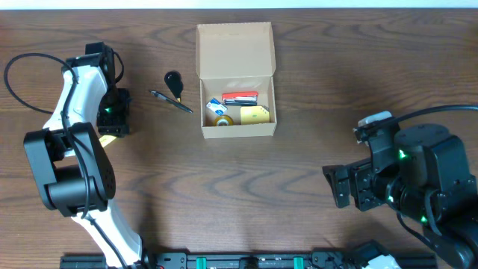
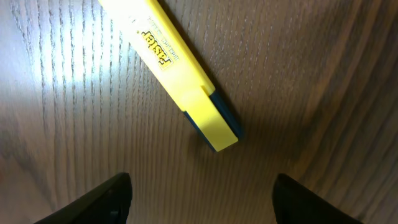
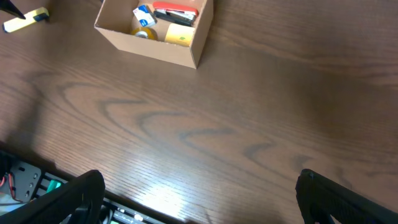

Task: Pack container
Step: 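Lower the left gripper onto the yellow highlighter and grasp it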

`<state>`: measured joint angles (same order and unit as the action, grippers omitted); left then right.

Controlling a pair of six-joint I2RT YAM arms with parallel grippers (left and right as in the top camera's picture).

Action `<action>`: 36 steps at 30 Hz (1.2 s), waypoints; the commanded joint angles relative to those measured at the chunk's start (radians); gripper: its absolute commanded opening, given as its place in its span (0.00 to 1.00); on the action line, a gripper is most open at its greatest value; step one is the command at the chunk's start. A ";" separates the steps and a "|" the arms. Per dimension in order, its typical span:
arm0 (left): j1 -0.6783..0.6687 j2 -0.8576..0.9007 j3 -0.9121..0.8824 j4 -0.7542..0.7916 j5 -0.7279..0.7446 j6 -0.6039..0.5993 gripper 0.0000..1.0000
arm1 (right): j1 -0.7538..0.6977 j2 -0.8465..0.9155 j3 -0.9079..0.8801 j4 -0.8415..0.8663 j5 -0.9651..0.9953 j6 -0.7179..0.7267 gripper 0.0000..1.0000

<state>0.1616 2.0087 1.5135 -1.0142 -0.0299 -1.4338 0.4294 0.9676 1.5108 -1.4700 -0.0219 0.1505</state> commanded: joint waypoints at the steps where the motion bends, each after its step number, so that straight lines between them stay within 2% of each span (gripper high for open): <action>1: 0.002 -0.004 -0.022 -0.002 -0.018 -0.056 0.74 | -0.007 -0.001 0.013 -0.001 0.010 -0.010 0.99; 11: 0.011 -0.004 -0.059 0.014 -0.074 -0.101 0.77 | -0.007 -0.001 0.013 -0.001 0.010 -0.010 0.99; 23: 0.030 -0.004 -0.153 0.207 -0.067 -0.145 0.79 | -0.007 -0.001 0.013 -0.001 0.010 -0.010 0.99; 36: 0.037 -0.002 -0.177 0.233 -0.075 -0.145 0.72 | -0.007 -0.001 0.013 -0.001 0.010 -0.010 0.99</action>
<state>0.1921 2.0087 1.3483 -0.7803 -0.0826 -1.5715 0.4294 0.9676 1.5108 -1.4700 -0.0219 0.1501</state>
